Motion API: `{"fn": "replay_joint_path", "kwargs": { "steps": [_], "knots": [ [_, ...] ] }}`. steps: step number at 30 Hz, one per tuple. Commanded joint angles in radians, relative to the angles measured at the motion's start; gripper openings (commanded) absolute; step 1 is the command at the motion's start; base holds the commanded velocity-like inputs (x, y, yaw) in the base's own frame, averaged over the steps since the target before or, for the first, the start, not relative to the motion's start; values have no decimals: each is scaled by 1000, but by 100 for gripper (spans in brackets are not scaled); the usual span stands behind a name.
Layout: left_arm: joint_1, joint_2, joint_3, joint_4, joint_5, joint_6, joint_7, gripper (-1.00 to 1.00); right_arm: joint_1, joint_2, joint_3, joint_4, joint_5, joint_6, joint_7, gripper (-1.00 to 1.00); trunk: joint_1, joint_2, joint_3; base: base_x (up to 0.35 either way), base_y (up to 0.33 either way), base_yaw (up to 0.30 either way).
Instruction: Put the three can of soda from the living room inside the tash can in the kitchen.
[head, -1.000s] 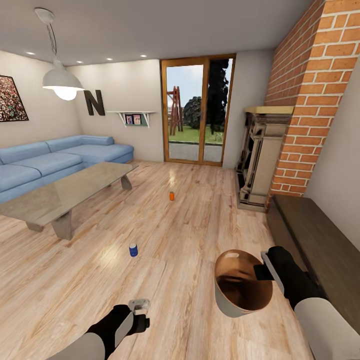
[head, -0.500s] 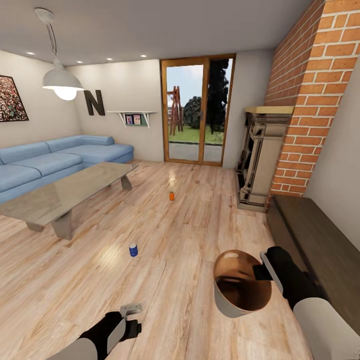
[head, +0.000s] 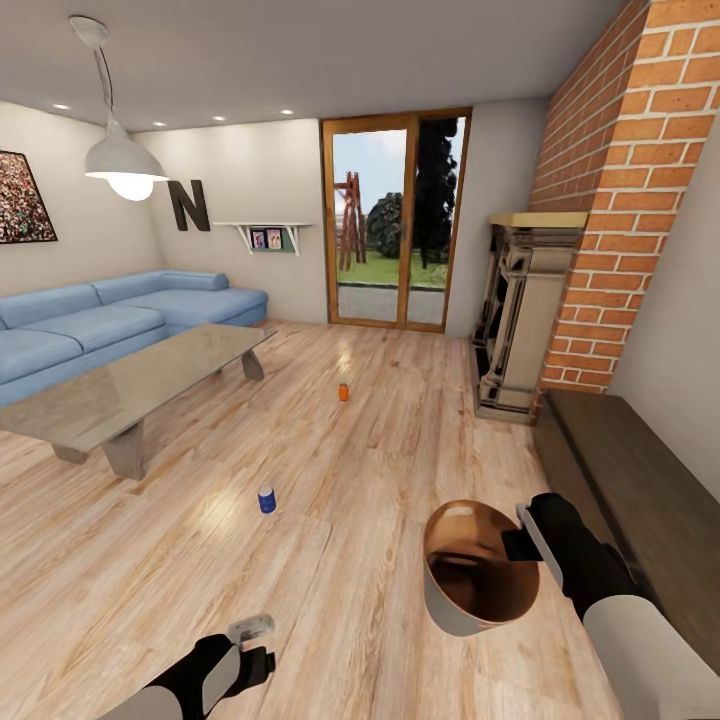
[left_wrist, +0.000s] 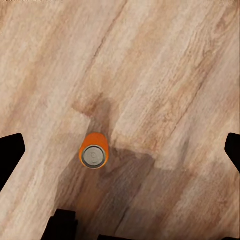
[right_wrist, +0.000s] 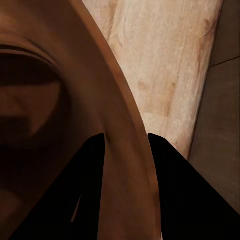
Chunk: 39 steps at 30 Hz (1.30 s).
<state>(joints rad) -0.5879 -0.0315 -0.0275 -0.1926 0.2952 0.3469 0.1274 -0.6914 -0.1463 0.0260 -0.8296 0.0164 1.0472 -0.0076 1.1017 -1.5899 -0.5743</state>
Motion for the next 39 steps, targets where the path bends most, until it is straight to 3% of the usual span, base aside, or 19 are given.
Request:
{"fn": "replay_joint_path", "kwargs": {
  "steps": [1, 9, 24, 30, 39],
  "knots": [
    [0, 1, 0, 0, 0, -7, 1, 100, 0, 0, -1, 0, -16, 0, 4, -100, 0, 0, 0, 0, 0, 0],
    [5, 15, 1, 1, 1, -28, 3, 100, 0, 0, -1, 0, -16, 0, 4, -100, 0, 0, 0, 0, 0, 0],
    [8, 22, -1, 1, -3, -32, 3, 100, 0, 0, 0, 0, -16, 0, 3, -100, 57, -105, -47, 0, 0, 0],
    [10, 22, -4, 1, -4, -33, 1, 100, 0, 0, 0, 0, -16, 0, 3, -100, 57, -105, -47, 0, 0, 0],
    [25, 21, -6, 2, -5, -33, 0, 100, 0, -1, -4, -2, -16, 0, 4, -100, 88, -161, -72, 0, 0, 0]
  ]
}}
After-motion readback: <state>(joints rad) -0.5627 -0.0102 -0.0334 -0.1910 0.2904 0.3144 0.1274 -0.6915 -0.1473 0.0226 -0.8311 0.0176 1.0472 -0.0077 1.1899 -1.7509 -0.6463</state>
